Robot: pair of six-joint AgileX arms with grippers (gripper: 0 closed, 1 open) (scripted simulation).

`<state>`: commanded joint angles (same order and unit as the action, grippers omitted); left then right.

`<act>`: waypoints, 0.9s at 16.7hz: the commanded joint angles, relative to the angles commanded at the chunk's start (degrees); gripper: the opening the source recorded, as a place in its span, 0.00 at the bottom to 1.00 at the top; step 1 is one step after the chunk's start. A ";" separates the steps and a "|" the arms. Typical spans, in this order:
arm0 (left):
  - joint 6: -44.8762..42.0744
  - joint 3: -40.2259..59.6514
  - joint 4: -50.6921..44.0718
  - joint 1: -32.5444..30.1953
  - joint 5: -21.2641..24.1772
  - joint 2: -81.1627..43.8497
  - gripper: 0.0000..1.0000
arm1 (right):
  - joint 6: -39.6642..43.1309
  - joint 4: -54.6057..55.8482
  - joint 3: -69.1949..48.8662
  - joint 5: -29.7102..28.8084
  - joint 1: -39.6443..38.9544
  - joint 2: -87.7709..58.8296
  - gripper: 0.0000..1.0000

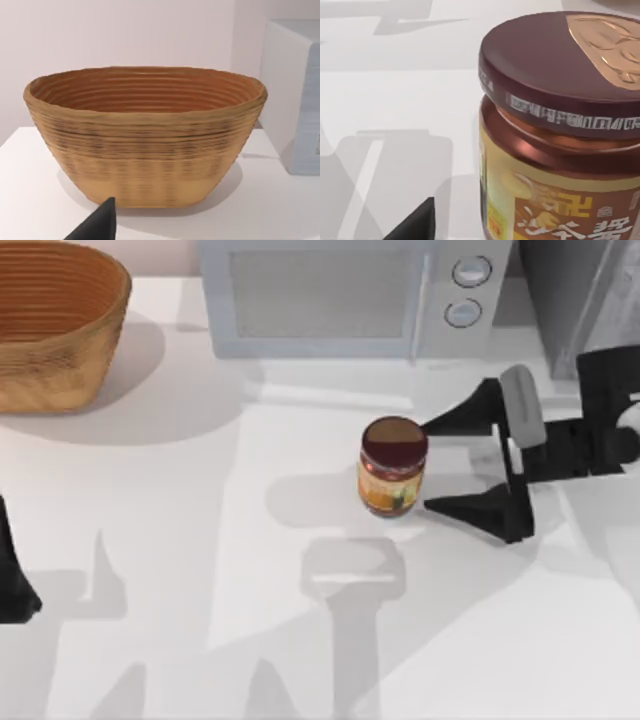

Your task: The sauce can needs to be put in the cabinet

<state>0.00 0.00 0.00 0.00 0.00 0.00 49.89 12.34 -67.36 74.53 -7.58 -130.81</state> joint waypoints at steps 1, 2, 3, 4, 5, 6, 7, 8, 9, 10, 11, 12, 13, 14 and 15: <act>0.00 0.00 0.00 0.00 0.00 0.00 1.00 | 0.33 0.23 -0.51 0.51 -0.03 -0.85 1.00; 0.00 0.00 0.00 0.00 0.00 0.00 1.00 | 0.44 0.30 -0.68 0.69 -0.04 -1.14 1.00; 0.00 0.00 0.00 0.00 0.00 0.00 1.00 | 0.44 0.30 -0.68 0.69 -0.04 -1.14 1.00; 0.00 0.00 0.00 0.00 0.00 0.00 1.00 | 0.44 0.30 -0.68 0.69 -0.04 -1.14 1.00; 0.00 0.00 0.00 0.00 0.00 0.00 1.00 | 0.44 0.30 -0.68 0.69 -0.04 -1.14 1.00; 0.00 0.00 0.00 0.00 0.00 0.00 1.00 | 0.39 0.21 -0.44 0.57 0.30 -0.99 1.00; 0.00 0.00 0.00 0.00 0.00 0.00 1.00 | 0.27 0.36 -0.47 0.56 0.24 -1.02 1.00; 0.00 0.00 0.00 0.00 0.00 0.00 1.00 | -0.32 1.12 -0.54 0.48 -0.04 -1.18 1.00; 0.00 0.00 0.00 0.00 0.00 0.00 1.00 | -1.36 2.41 -0.62 0.30 -0.47 -1.49 1.00; 0.00 0.00 0.00 0.00 0.00 0.00 1.00 | -2.78 4.13 -0.71 0.01 -1.03 -1.90 1.00; 0.00 0.00 0.00 0.00 0.00 0.00 1.00 | -4.47 6.18 -0.78 -0.39 -1.67 -2.39 1.00; 0.00 0.00 0.00 0.00 0.00 0.00 1.00 | -6.36 8.48 -0.84 -0.89 -2.40 -2.92 1.00; 0.00 0.00 0.00 0.00 0.00 0.00 1.00 | -8.37 10.93 -0.86 -1.49 -3.20 -3.46 1.00; 0.00 0.00 0.00 0.00 0.00 0.00 1.00 | -10.41 13.41 -0.86 -2.17 -4.05 -3.98 1.00; 0.00 0.00 0.00 0.00 0.00 0.00 1.00 | -12.40 15.83 -0.82 -2.89 -4.95 -4.46 1.00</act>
<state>0.00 0.00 0.00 0.00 0.00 0.00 37.49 28.17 -68.19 71.64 -12.53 -135.27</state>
